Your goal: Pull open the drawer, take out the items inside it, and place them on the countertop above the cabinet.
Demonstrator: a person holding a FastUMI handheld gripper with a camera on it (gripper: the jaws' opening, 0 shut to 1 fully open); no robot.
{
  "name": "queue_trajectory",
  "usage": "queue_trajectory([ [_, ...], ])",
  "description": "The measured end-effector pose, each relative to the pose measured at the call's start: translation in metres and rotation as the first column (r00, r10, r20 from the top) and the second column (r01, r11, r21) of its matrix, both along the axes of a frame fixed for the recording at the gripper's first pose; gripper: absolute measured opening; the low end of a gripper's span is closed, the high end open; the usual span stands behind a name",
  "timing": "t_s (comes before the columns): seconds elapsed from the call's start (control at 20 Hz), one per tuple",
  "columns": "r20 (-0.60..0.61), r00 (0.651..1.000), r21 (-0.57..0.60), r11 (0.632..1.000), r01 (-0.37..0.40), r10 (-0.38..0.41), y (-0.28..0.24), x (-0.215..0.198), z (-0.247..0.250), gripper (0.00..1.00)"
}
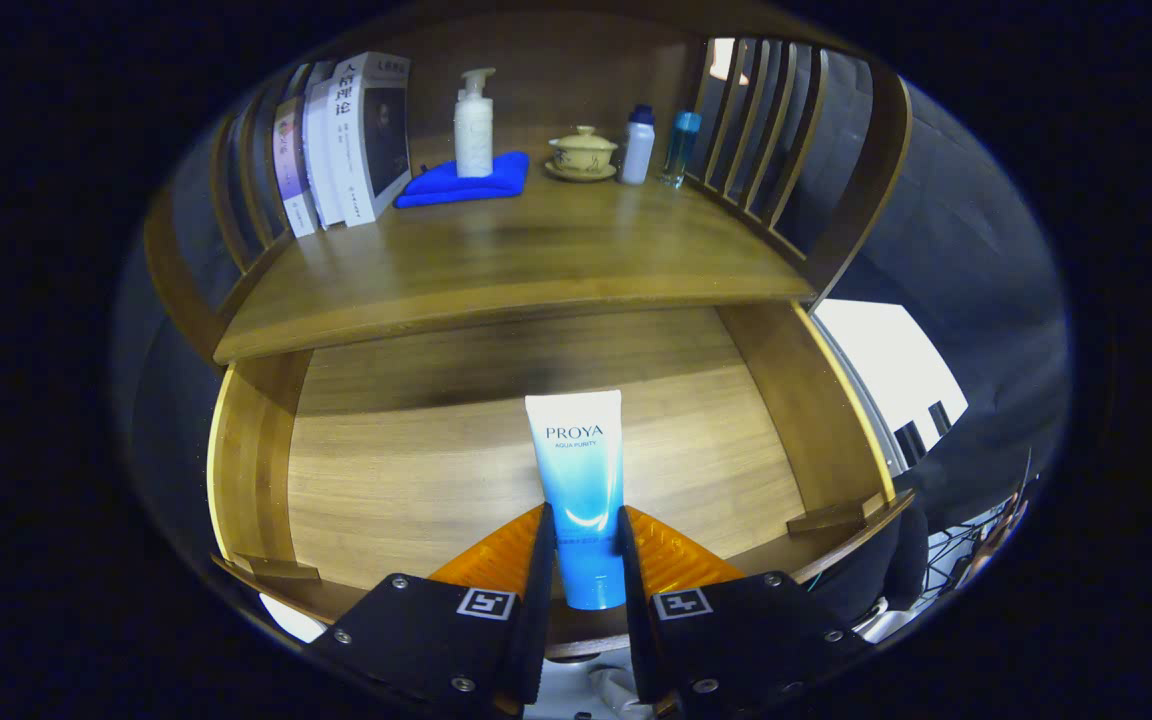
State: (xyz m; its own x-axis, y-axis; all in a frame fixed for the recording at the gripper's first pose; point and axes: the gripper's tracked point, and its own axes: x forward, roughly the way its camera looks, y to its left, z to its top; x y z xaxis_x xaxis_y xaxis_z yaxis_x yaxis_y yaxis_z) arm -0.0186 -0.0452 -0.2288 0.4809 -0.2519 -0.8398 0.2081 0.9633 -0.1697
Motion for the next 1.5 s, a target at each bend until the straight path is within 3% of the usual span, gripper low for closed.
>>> queue_trajectory([
  [0.45, 0.150, 0.987, -0.037, 0.998, -0.047, 0.052, 0.003, 0.052, 0.049, 0.36],
  [0.7, 0.240, 0.964, -0.048, 0.994, -0.101, 0.110, 0.003, 0.117, 0.065, 0.36],
  [1.15, 0.258, 0.952, 0.010, 0.985, -0.174, 0.165, 0.003, 0.199, 0.038, 0.36],
  [1.5, 0.242, 0.949, 0.058, 0.973, -0.224, 0.204, 0.007, 0.222, 0.010, 0.39],
])
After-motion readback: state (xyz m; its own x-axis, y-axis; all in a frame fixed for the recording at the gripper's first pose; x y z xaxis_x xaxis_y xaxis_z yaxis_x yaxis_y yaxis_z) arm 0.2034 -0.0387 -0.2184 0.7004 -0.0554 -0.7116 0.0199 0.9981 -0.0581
